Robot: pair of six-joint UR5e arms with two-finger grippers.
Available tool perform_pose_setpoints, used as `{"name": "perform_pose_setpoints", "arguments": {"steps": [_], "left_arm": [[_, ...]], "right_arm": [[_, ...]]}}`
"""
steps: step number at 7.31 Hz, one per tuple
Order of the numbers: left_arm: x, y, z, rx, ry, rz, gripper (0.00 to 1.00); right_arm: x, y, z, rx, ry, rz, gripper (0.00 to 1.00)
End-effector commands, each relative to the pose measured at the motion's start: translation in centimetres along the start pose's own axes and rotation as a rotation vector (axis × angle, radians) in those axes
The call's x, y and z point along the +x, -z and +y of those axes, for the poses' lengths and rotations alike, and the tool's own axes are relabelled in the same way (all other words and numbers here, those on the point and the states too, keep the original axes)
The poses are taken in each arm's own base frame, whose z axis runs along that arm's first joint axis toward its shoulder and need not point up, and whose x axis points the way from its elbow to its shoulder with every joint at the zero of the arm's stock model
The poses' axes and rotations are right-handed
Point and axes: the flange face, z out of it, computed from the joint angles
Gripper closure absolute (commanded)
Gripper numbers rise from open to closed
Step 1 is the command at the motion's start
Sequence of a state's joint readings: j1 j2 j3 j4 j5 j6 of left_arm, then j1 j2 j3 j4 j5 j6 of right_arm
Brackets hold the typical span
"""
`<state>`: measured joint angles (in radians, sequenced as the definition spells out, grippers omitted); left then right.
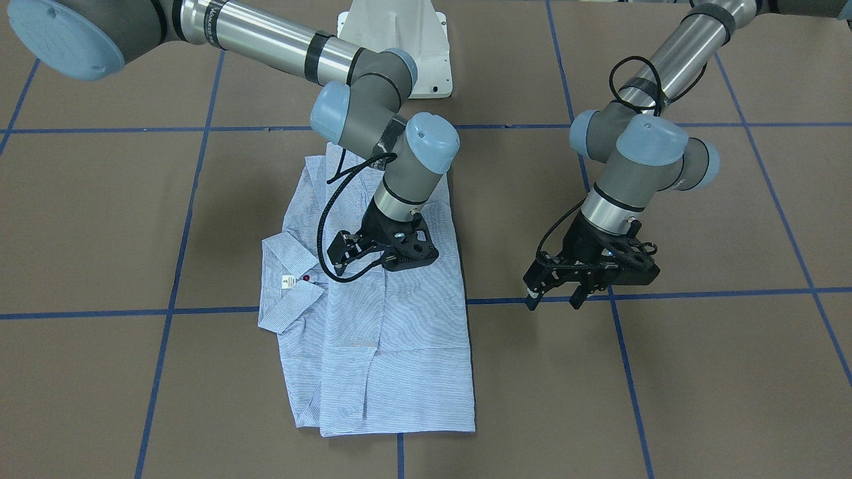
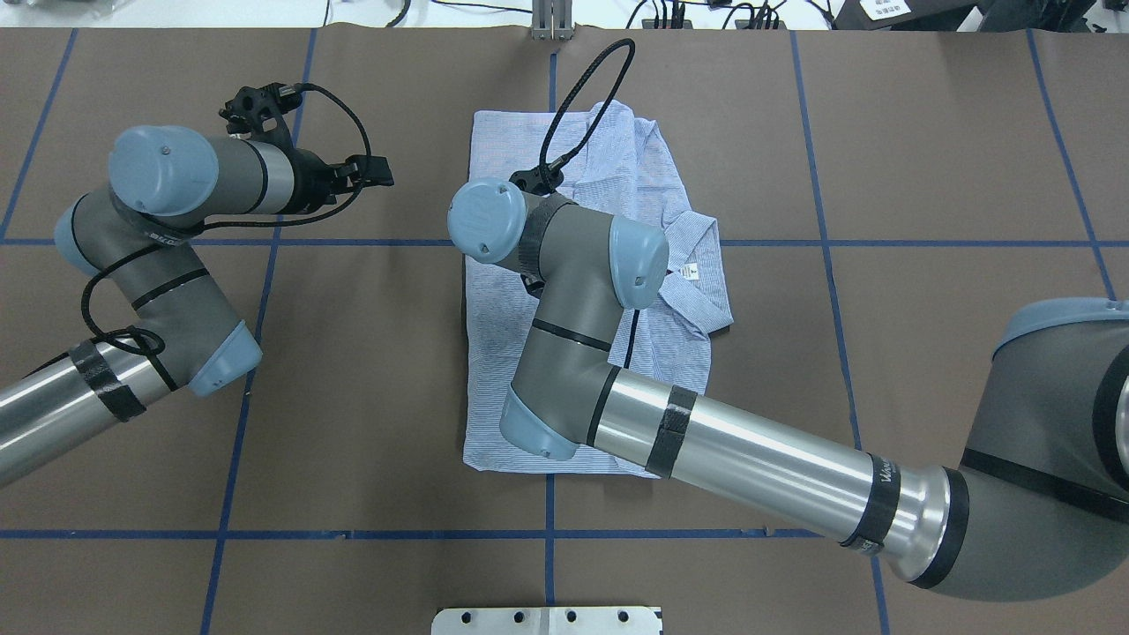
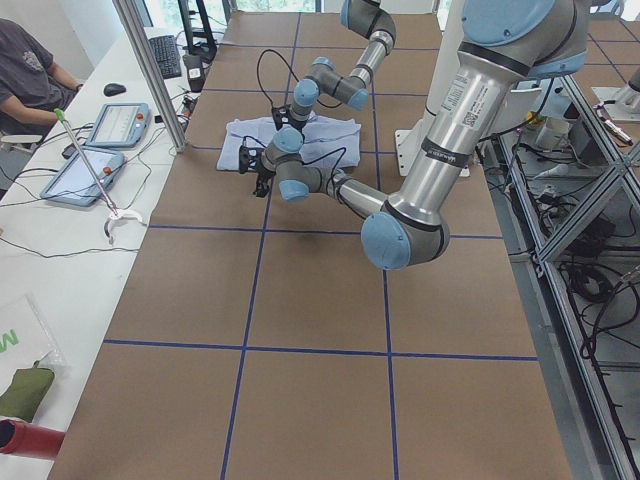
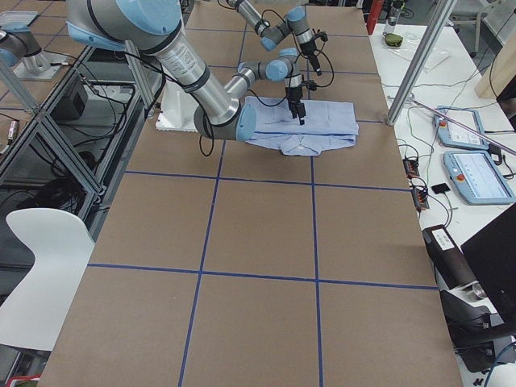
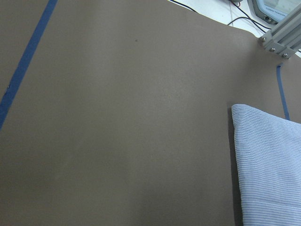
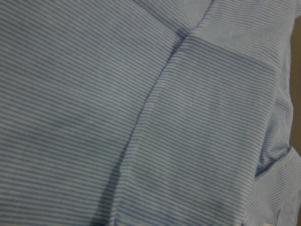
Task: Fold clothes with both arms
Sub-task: 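Grasp the collar side with the right gripper and fold it onto the shirt's middle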
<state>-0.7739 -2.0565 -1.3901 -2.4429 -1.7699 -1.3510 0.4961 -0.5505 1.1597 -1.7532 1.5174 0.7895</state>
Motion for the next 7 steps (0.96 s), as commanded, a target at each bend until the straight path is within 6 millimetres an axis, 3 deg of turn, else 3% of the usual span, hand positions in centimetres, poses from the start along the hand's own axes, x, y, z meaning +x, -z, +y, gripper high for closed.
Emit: {"name": "perform_pose_setpoints", "arguments": {"steps": [1, 4, 7], "left_arm": [[0.1, -0.1, 0.2, -0.002, 0.001, 0.000, 0.00], [0.3, -0.1, 0.3, -0.003, 0.003, 0.003, 0.00], [0.8, -0.1, 0.3, -0.003, 0.014, 0.009, 0.00]], "right_arm": [[1.0, -0.7, -0.1, -0.003, 0.011, 0.009, 0.00], [3.2, -1.2, 0.2, -0.003, 0.014, 0.012, 0.00], [8.0, -1.5, 1.8, -0.004, 0.050, 0.022, 0.00]]}}
